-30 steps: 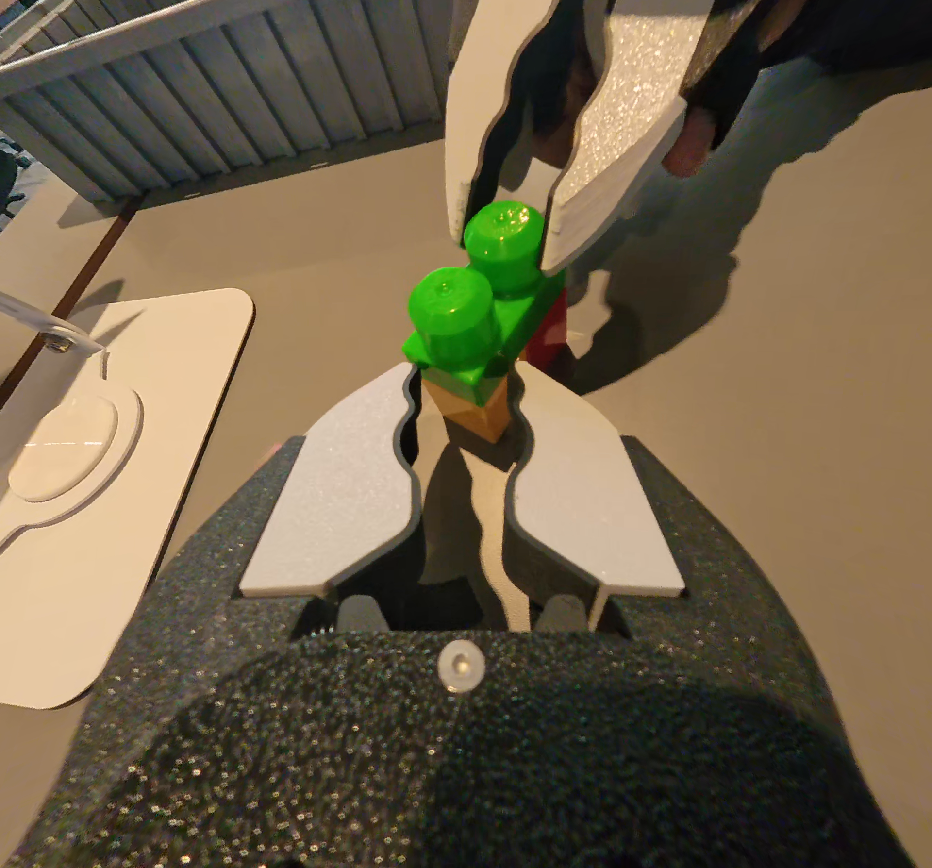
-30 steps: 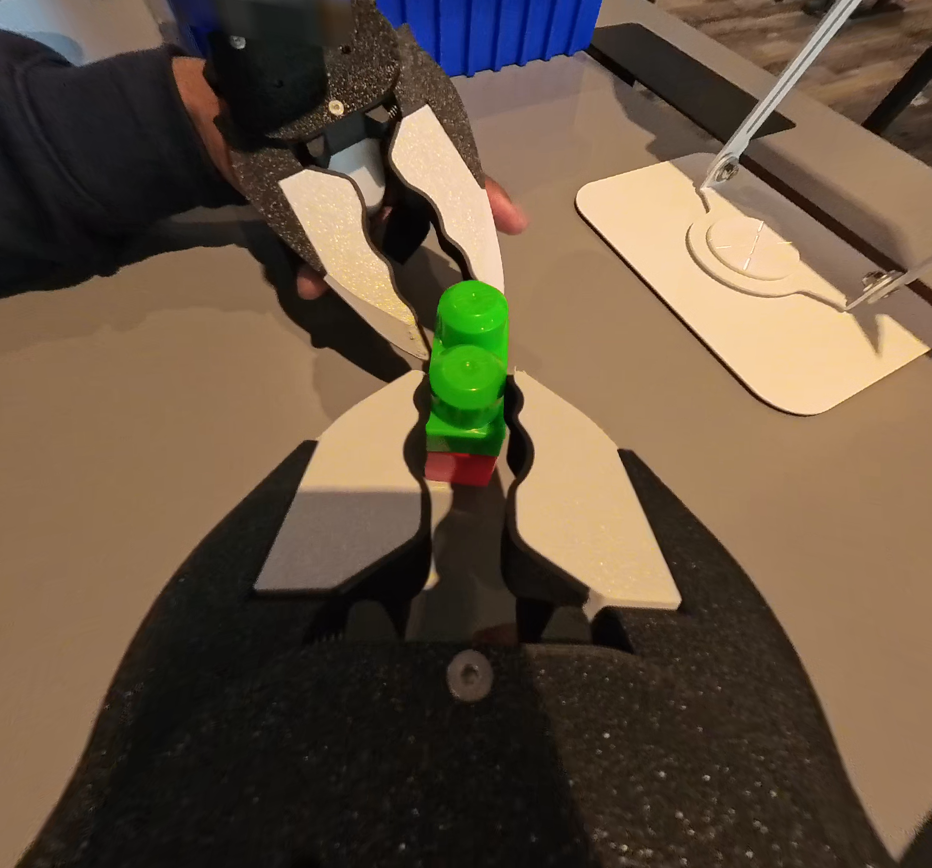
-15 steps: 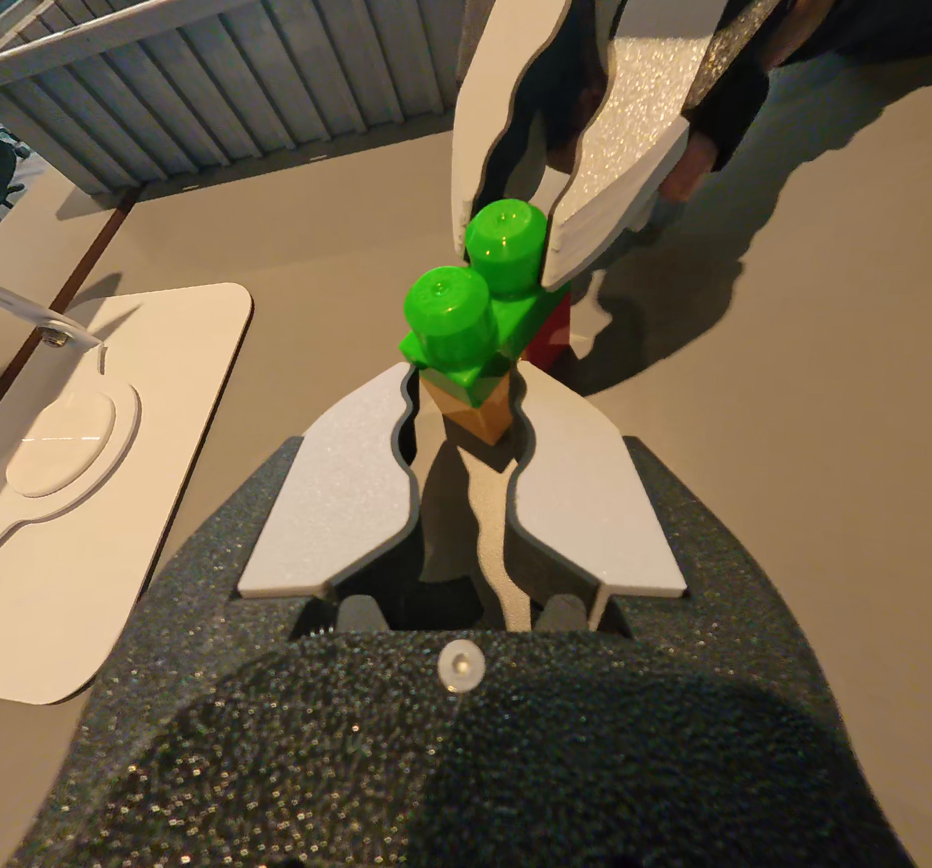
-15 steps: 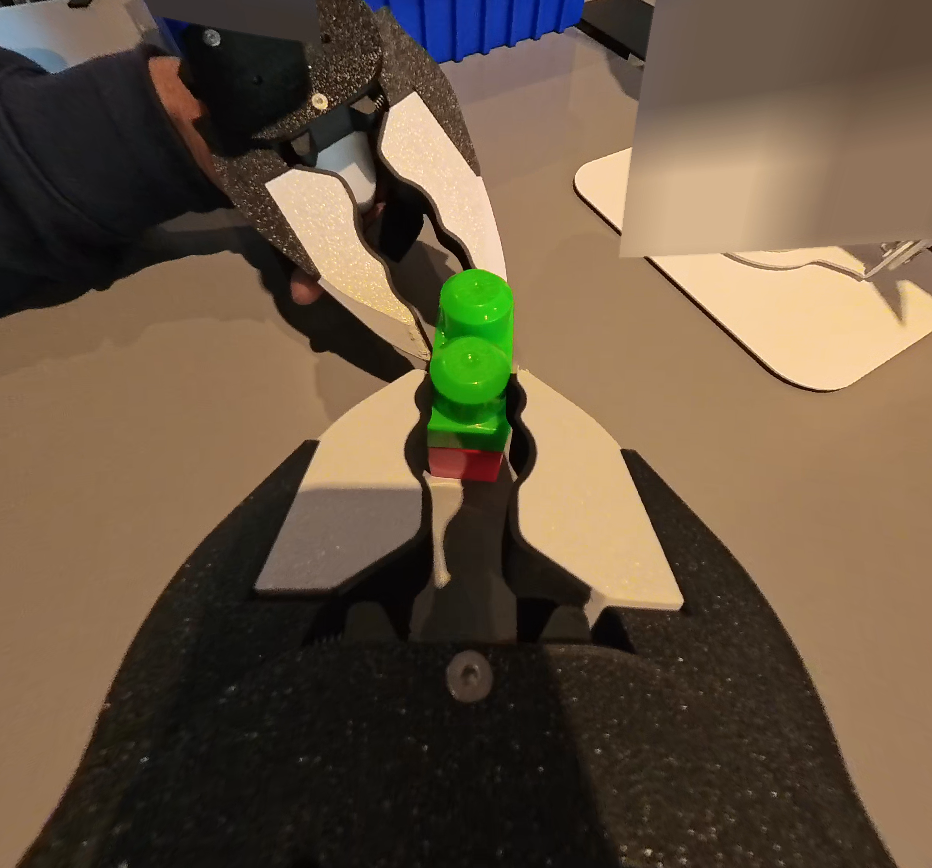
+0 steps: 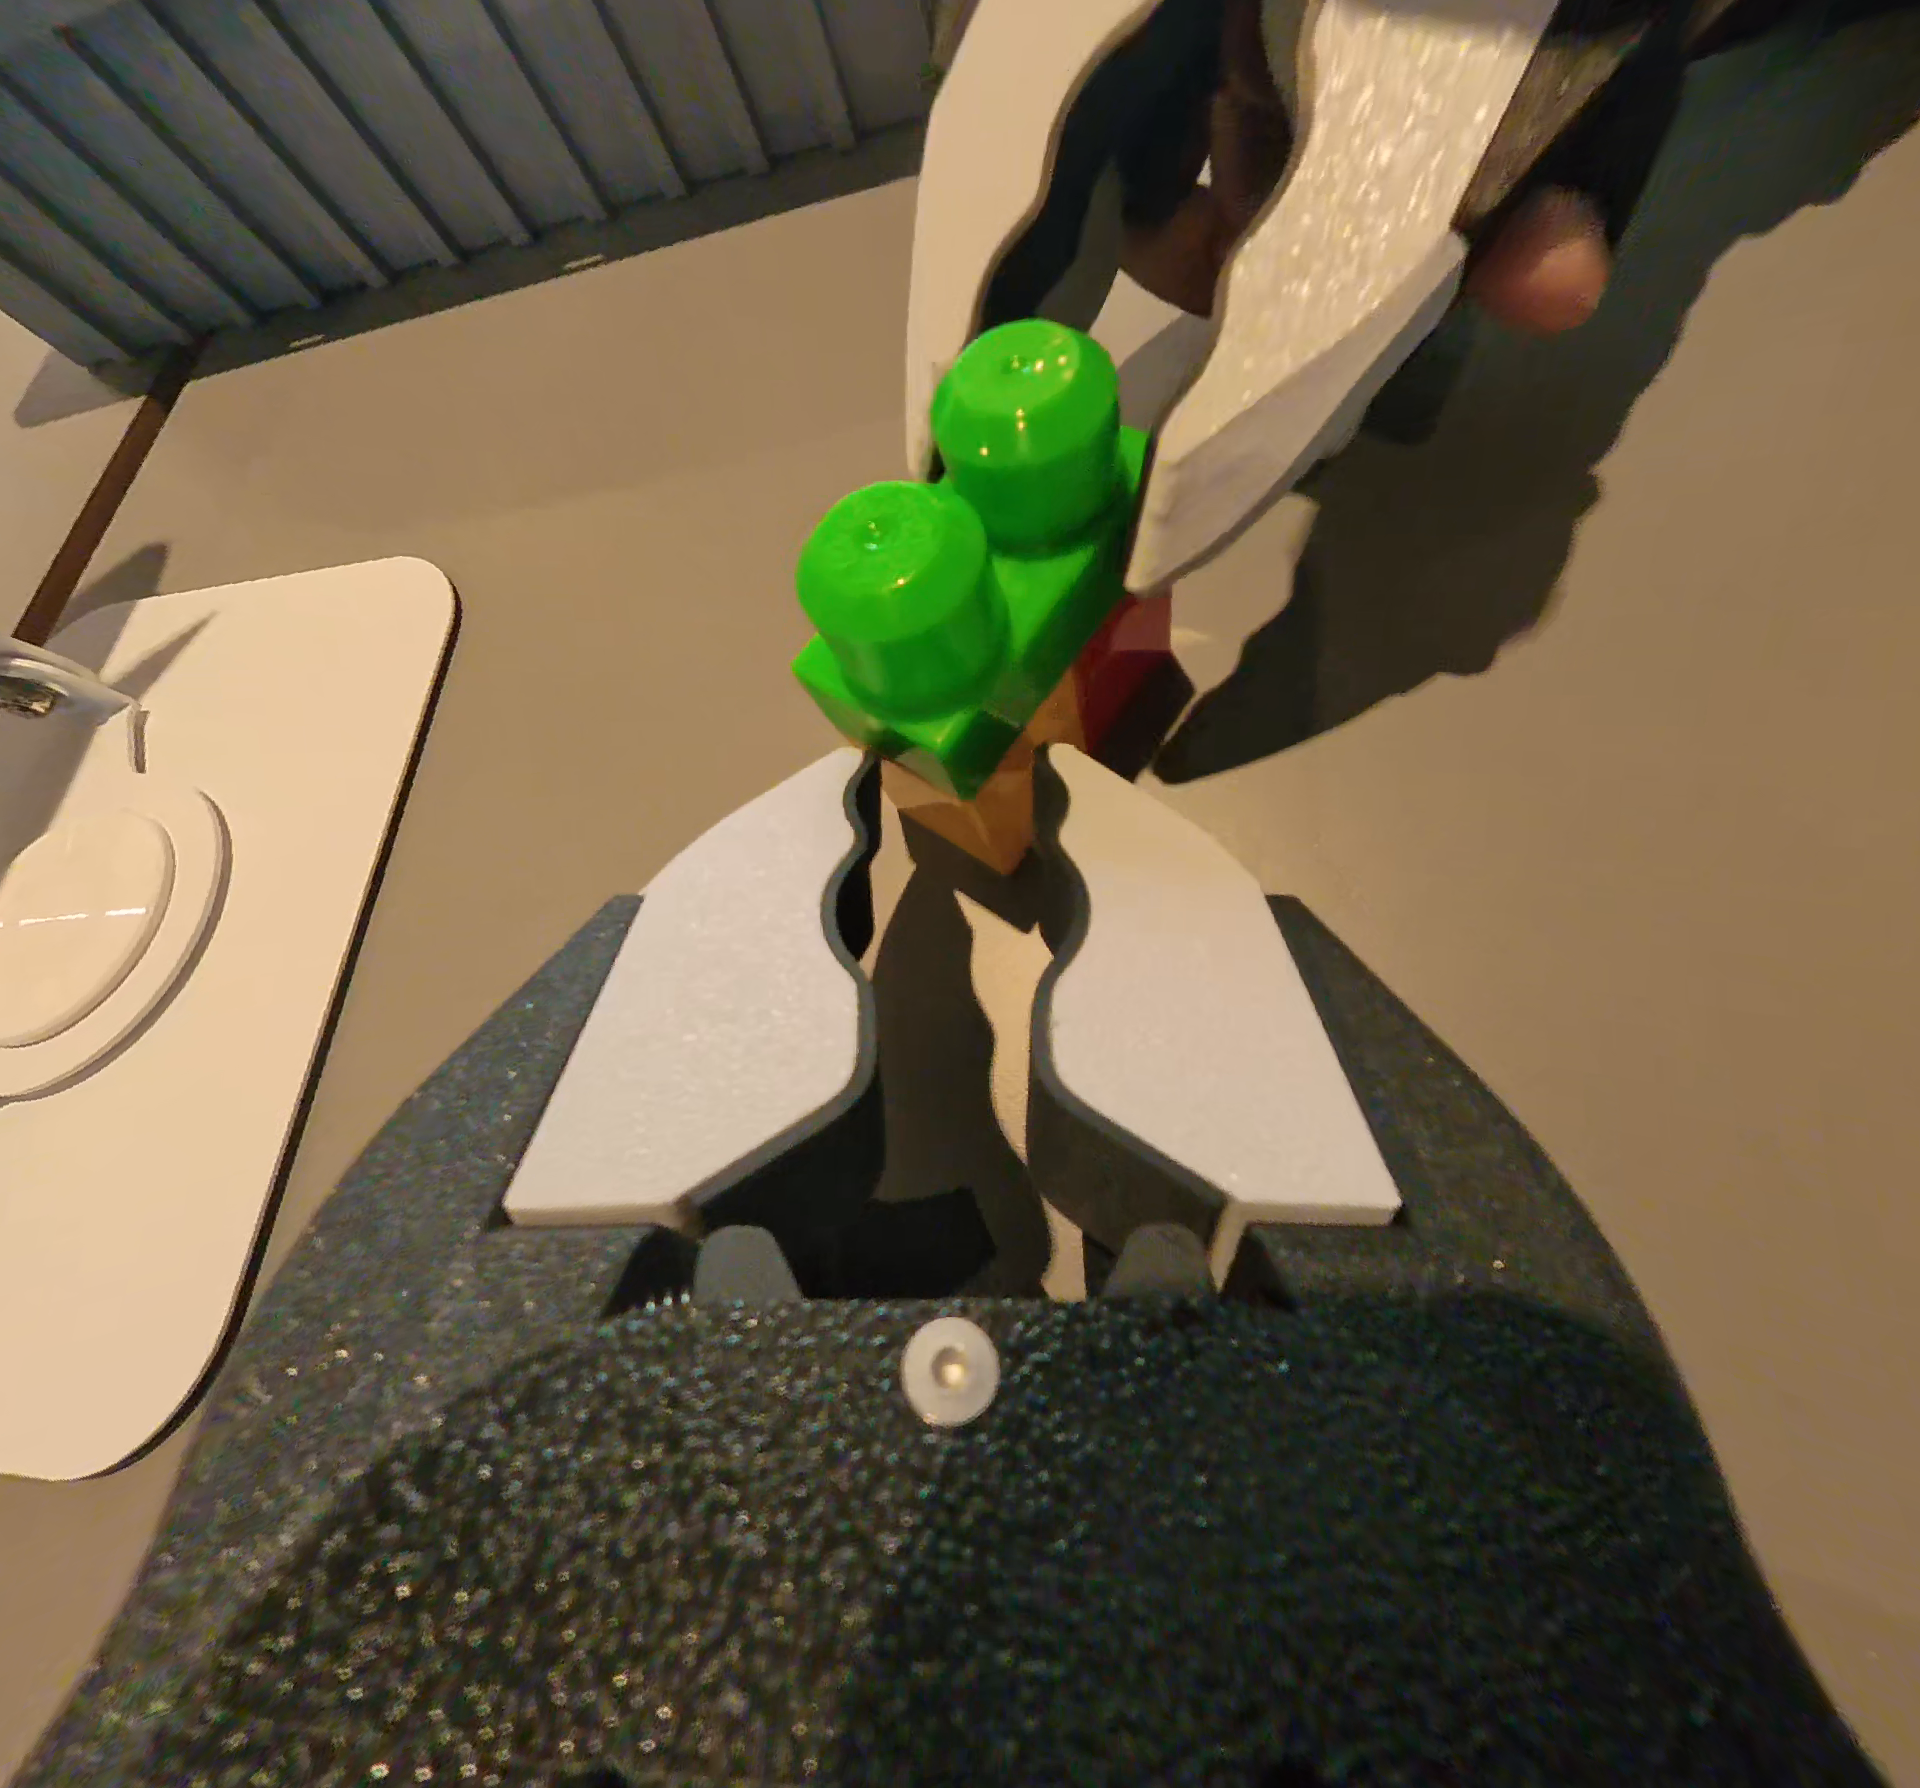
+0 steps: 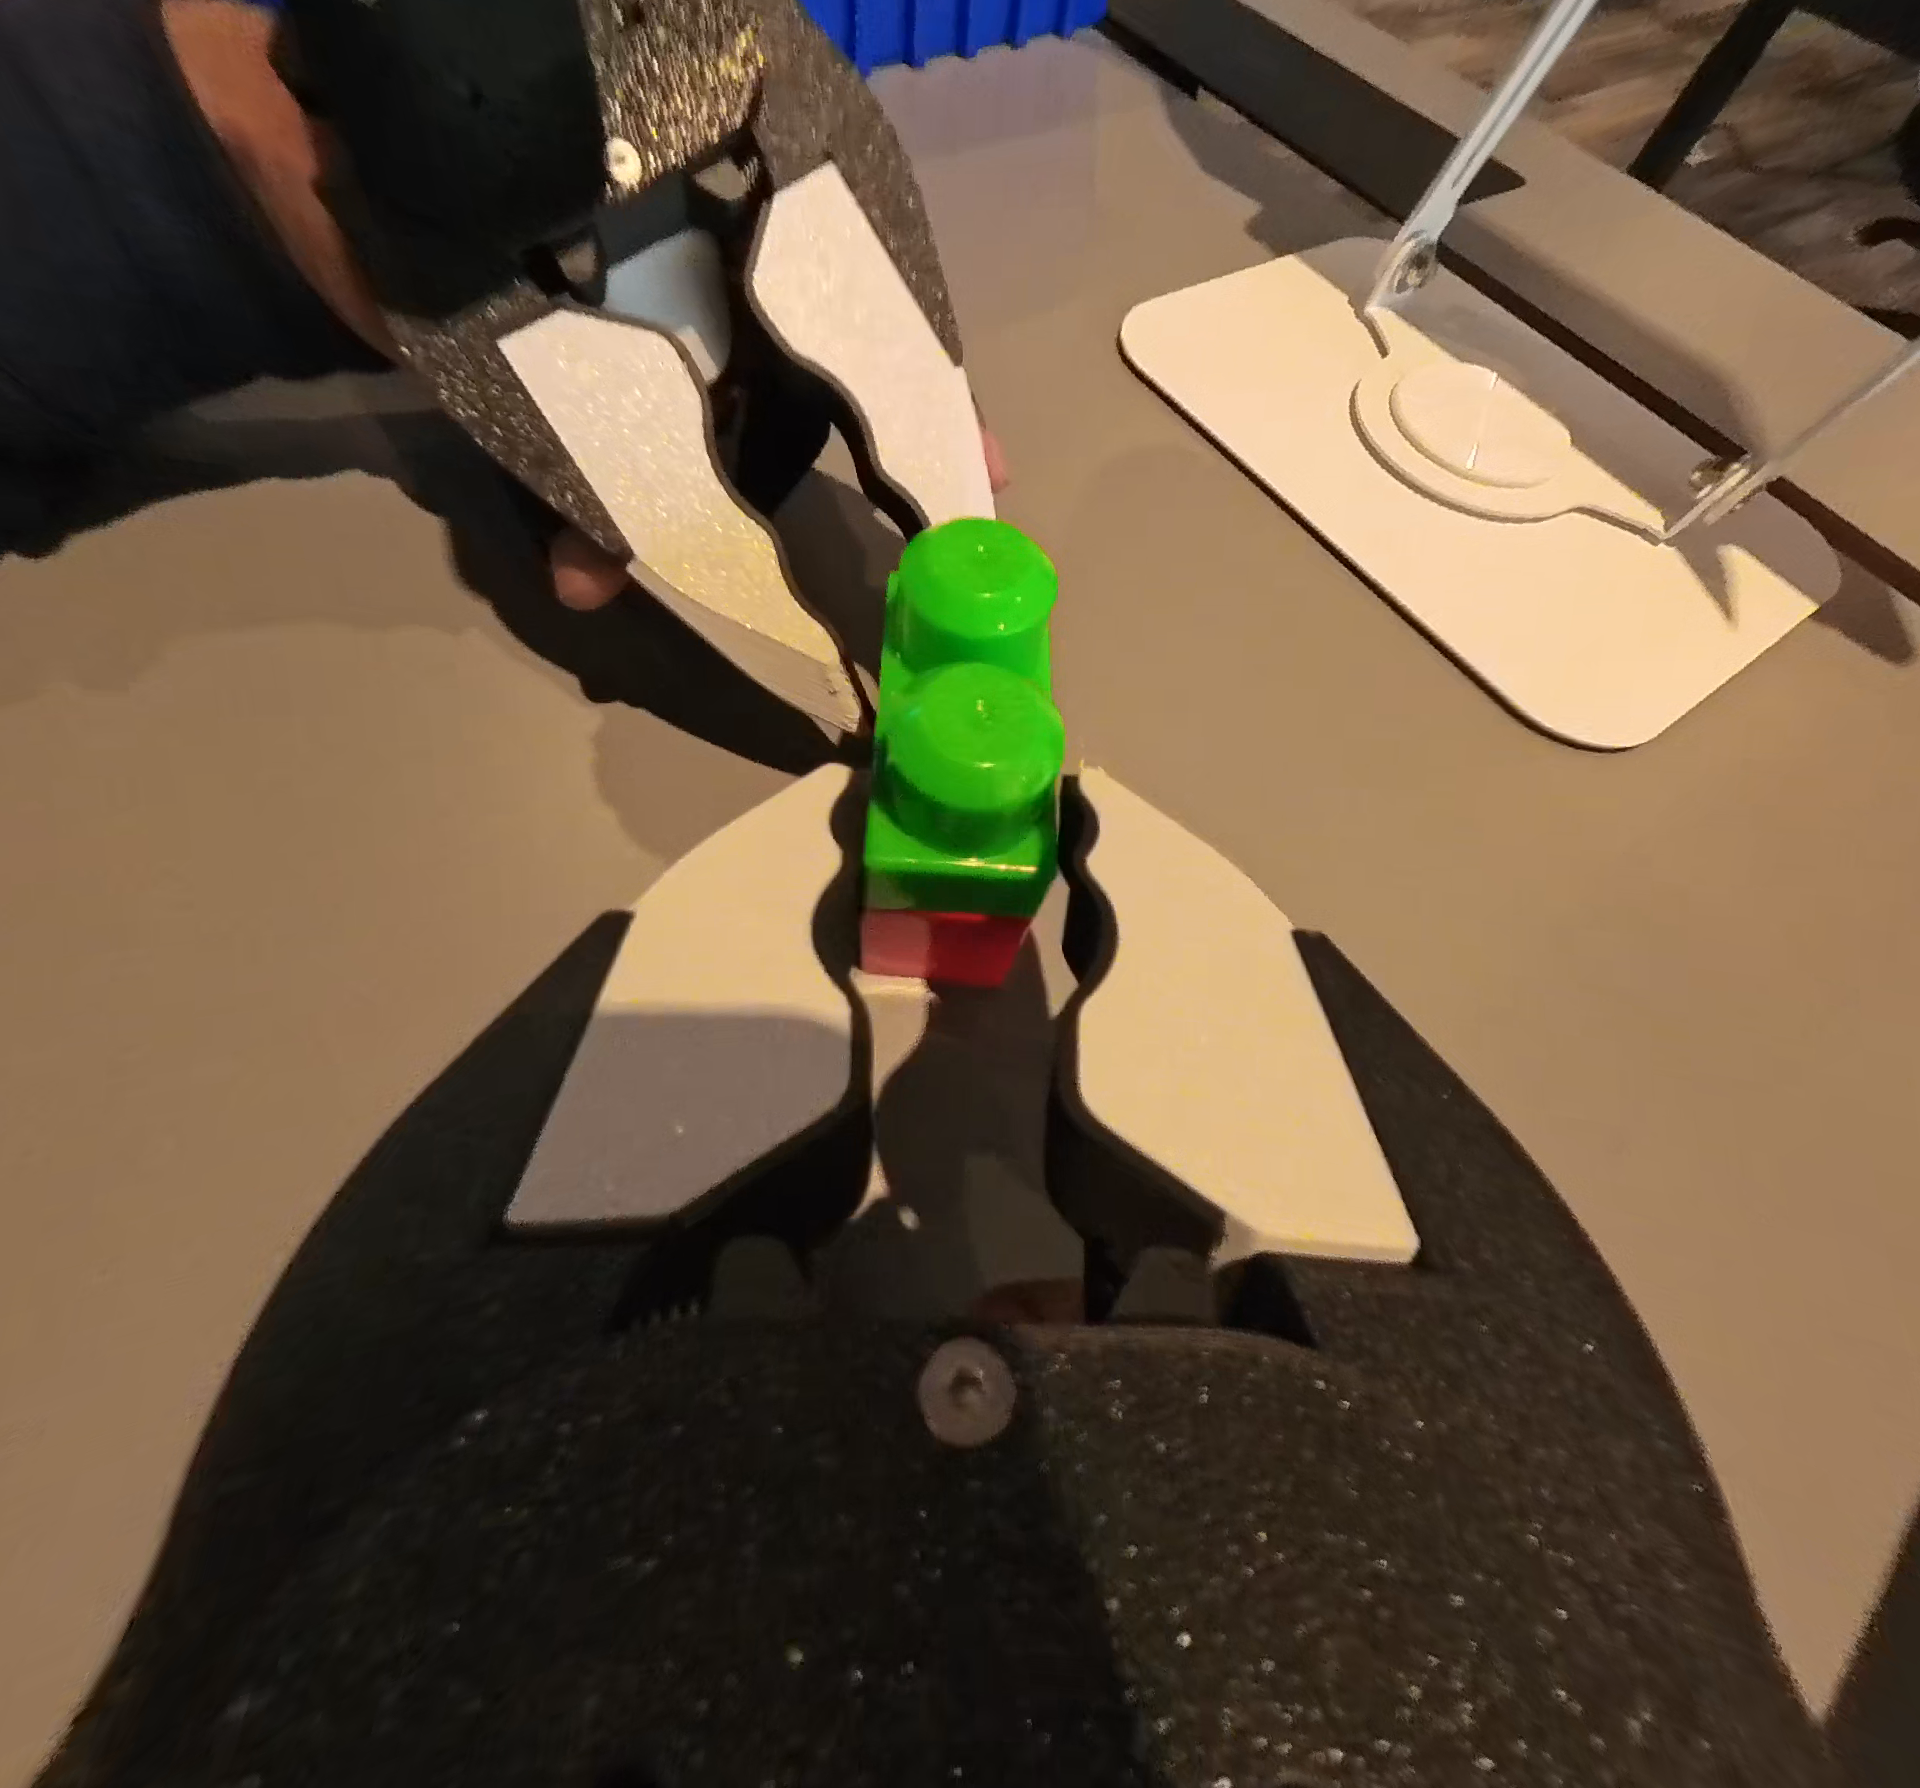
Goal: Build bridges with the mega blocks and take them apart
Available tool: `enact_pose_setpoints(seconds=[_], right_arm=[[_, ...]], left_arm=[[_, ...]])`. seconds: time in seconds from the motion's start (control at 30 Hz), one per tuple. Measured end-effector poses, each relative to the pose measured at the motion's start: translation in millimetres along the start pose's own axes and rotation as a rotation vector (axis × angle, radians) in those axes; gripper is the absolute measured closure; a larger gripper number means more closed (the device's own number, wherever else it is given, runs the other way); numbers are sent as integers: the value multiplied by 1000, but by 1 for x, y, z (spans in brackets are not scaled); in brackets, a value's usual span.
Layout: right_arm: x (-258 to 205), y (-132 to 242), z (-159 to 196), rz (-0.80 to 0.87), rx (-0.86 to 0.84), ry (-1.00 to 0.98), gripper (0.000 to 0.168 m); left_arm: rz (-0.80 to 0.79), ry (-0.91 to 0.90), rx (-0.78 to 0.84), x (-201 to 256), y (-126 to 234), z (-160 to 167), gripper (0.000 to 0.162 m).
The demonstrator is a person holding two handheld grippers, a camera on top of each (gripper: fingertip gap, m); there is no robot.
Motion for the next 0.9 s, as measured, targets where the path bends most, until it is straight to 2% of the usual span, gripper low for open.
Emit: enact_pose_setpoints(seconds=[0.5,0.7,0.9], right_arm=[[-2,-4,4,-24,-23,-4,132],[-12,-3,5,-276,-25,101,132],[-11,-4,6,-385,-26,168,132]], left_arm=[[17,5,3,1,2,1,135],[114,54,117,3,19,-6,116],[211,34,108,19,21,-8,114]])
Point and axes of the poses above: each gripper's, where its closed fingertips meet, y back along the fingers, z out of its underside, x = y × z across the jaws, the point moved 3 cm from there along y, back along the fingers, and after that the axes turned 11 degrees about -z, right-handed, at the moved point
